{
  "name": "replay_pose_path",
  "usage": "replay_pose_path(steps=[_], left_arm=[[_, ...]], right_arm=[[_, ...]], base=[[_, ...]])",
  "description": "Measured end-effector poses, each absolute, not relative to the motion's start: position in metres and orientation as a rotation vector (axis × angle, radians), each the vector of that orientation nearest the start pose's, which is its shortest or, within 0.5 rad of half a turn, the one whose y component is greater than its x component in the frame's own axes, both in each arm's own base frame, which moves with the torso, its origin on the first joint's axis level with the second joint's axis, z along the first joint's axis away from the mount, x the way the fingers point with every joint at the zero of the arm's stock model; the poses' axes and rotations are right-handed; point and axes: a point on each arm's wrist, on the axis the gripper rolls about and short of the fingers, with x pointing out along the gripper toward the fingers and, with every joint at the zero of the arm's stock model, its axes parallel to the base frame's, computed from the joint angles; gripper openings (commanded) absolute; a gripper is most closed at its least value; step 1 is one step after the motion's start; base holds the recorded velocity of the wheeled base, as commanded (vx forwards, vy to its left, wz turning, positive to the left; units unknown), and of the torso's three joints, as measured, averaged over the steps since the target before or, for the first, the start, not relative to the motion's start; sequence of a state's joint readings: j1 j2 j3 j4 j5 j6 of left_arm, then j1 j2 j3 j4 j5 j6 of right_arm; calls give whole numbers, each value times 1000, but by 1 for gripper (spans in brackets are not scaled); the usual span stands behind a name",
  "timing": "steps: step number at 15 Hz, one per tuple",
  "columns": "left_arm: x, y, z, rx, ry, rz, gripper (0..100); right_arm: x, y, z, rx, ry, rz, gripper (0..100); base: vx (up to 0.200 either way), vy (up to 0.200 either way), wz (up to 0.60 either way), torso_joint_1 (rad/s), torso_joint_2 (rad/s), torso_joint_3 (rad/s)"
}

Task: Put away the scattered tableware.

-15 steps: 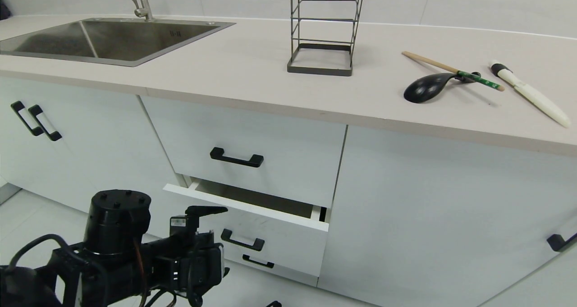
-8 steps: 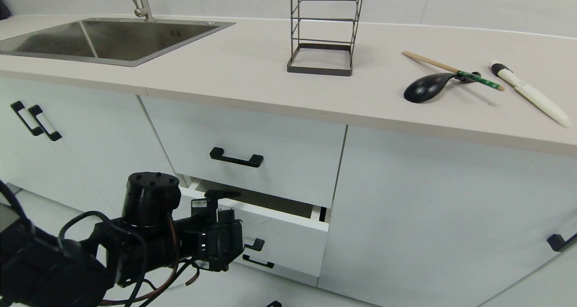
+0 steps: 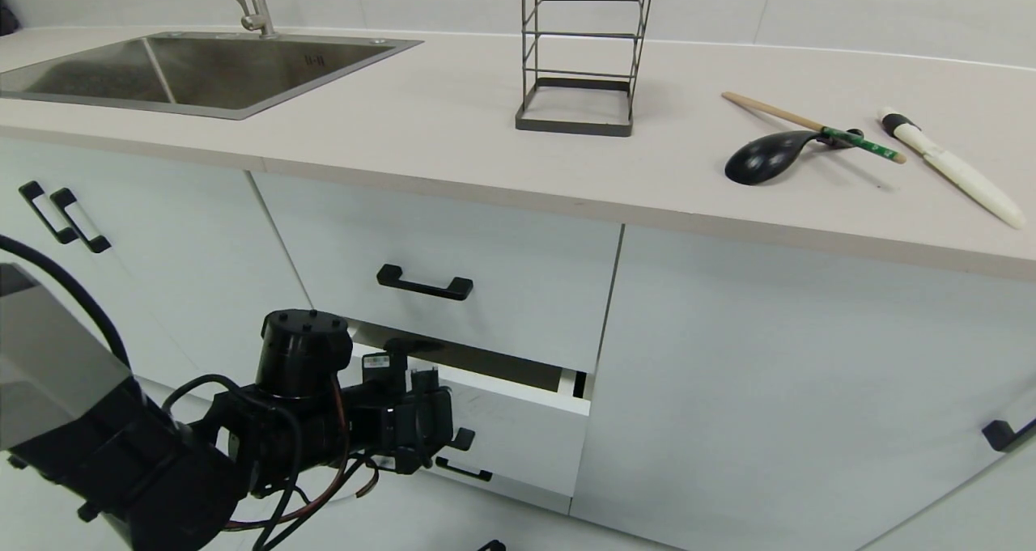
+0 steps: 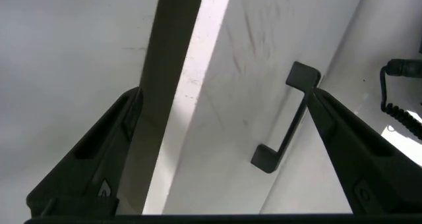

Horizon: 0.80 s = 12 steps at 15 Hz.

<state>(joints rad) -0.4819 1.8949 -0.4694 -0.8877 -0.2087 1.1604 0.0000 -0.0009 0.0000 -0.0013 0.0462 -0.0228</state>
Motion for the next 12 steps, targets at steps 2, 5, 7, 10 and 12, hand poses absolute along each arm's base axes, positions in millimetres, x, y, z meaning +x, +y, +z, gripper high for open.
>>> replay_pose_path(steps=[2, 5, 7, 10, 12], left_arm=[[251, -137, 65, 1158, 106, -925, 100], [255, -138, 61, 1158, 115, -930, 100], [256, -139, 58, 1157, 118, -932, 100], [259, -141, 57, 1157, 118, -932, 100], [260, -141, 55, 1157, 123, -935, 100]], right_arm=[[-23, 1, 76, -23, -3, 46, 0], [-23, 1, 76, -23, -3, 46, 0], [-23, 1, 76, -22, -3, 46, 0], [-23, 1, 76, -23, -3, 46, 0], [-23, 1, 76, -23, -3, 46, 0]], base=[[0, 0, 0, 0, 0, 0], [0, 0, 0, 0, 0, 0], [0, 0, 0, 0, 0, 0], [0, 0, 0, 0, 0, 0], [0, 0, 0, 0, 0, 0]])
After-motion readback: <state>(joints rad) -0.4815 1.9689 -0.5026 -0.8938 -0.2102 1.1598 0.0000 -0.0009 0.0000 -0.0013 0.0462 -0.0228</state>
